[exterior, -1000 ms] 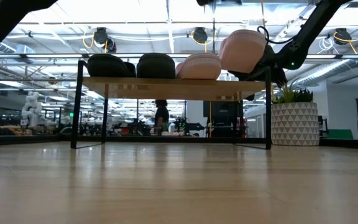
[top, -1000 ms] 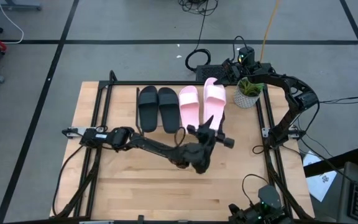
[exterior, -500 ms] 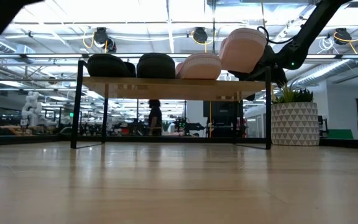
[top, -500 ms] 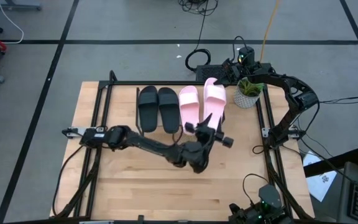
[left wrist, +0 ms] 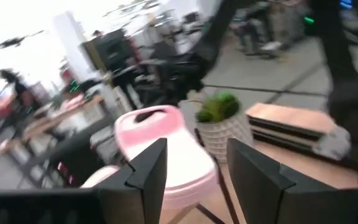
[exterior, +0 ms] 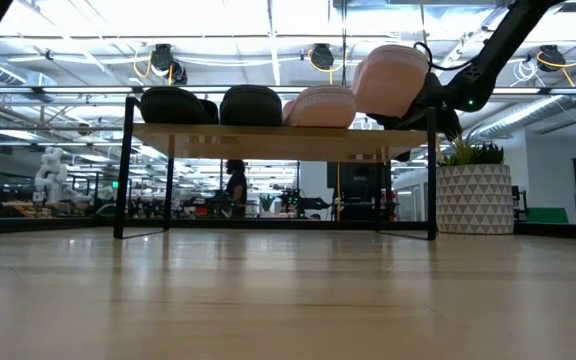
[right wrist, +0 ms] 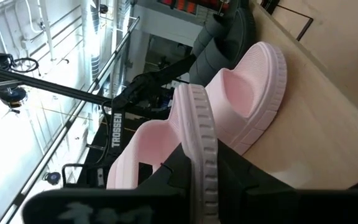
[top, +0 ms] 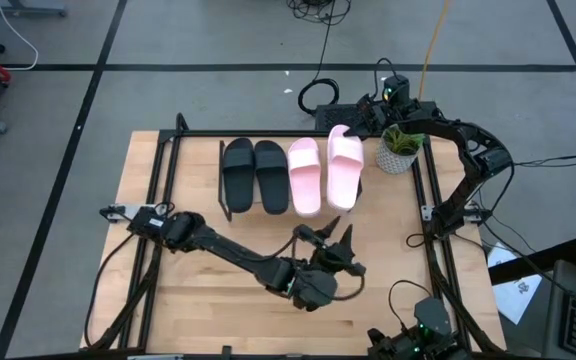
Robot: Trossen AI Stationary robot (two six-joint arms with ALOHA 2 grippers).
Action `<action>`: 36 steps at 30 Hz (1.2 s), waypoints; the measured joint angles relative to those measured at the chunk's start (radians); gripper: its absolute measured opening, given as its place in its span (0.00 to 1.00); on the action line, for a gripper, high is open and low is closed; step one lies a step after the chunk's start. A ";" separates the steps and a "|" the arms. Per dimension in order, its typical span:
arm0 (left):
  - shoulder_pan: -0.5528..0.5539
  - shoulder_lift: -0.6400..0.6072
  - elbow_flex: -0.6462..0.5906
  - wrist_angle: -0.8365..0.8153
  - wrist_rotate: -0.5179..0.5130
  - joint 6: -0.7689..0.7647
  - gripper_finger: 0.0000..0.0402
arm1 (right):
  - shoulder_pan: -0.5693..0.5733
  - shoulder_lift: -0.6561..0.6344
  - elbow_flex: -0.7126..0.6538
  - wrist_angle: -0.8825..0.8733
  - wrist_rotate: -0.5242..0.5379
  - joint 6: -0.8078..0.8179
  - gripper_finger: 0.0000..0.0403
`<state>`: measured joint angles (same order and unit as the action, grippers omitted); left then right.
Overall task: Pick and place slides into the shelf
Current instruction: Put the pink slipper onto the shelf
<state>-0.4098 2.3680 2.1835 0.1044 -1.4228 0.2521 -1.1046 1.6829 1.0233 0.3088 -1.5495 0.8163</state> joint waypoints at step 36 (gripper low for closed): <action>0.079 0.000 0.000 -0.574 0.183 0.359 0.42 | 0.008 0.000 0.000 -0.037 0.002 0.002 0.07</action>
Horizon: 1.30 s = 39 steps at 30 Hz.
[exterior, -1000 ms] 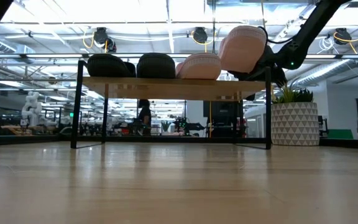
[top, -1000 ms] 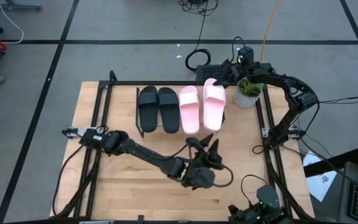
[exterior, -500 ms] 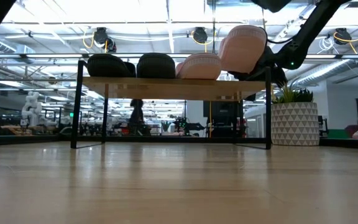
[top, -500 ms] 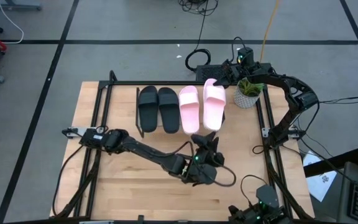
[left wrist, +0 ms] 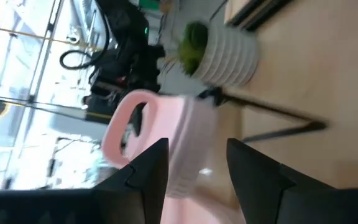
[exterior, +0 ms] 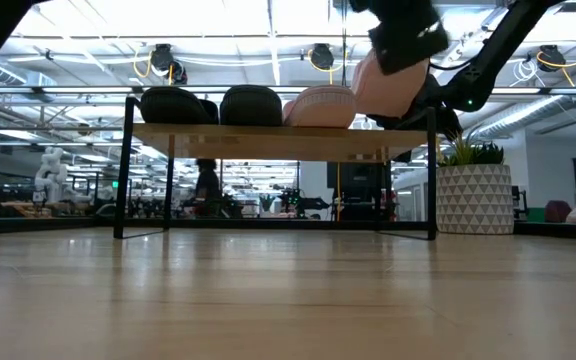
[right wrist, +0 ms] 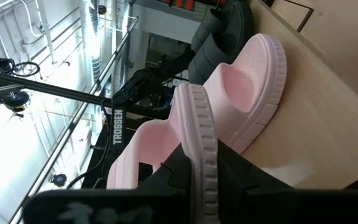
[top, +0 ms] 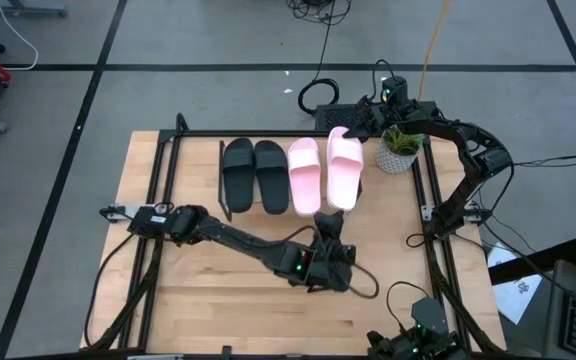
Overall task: Pick and place slides into the shelf
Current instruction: Put the pink slipper onto the shelf
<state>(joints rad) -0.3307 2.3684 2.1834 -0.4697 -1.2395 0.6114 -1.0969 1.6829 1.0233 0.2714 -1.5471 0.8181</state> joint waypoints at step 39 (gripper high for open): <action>0.081 0.000 0.000 -0.096 0.171 -0.039 0.13 | 0.039 0.000 -0.001 -0.003 -0.003 0.001 0.07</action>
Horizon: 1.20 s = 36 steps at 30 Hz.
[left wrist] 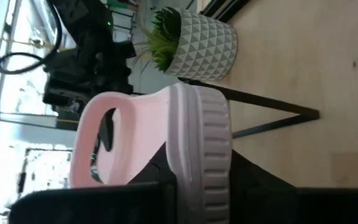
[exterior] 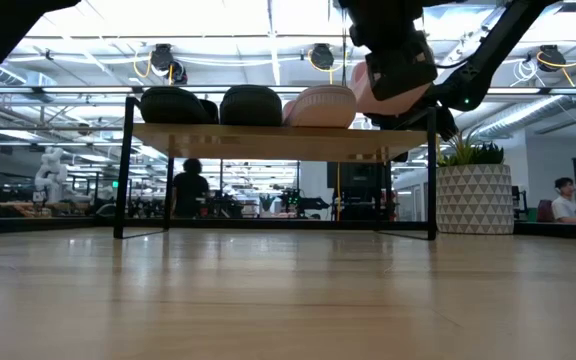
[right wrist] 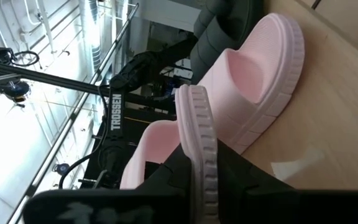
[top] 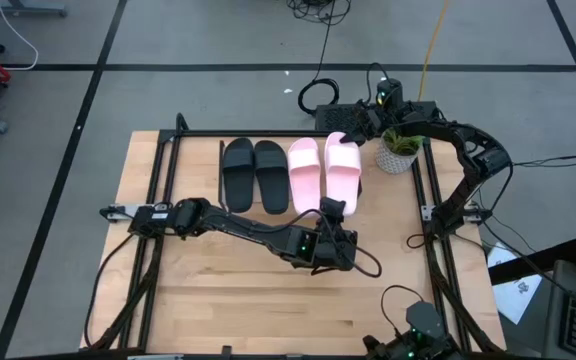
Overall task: Pick and place slides into the shelf
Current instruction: Put the pink slipper onto the shelf
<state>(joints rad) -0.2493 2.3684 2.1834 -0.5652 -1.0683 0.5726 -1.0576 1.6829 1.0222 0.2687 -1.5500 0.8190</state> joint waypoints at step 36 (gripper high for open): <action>0.051 0.000 0.001 0.048 -0.068 -0.189 0.13 | -0.158 0.000 0.000 -0.001 -0.030 0.018 0.13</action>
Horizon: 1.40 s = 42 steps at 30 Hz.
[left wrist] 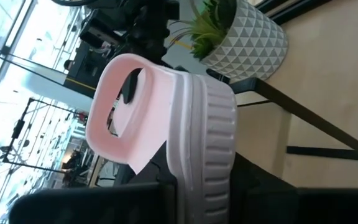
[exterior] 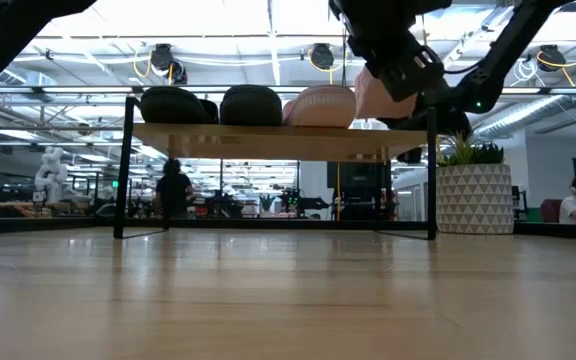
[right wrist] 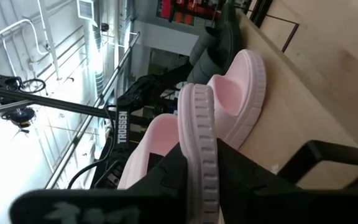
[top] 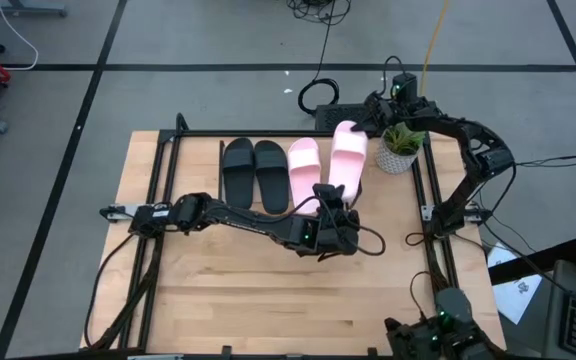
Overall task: Pick and place slides into the shelf
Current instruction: Put the pink slipper onto the shelf
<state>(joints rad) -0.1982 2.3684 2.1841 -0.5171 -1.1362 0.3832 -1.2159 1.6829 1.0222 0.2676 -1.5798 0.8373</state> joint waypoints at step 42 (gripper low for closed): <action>0.032 0.000 -0.001 -0.004 0.063 0.015 0.18 | 0.047 0.000 0.002 0.005 0.020 0.007 0.24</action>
<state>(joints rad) -0.1665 2.3684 2.1834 -0.5209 -1.0737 0.3981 -1.1687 1.6829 1.0237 0.2726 -1.5597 0.8448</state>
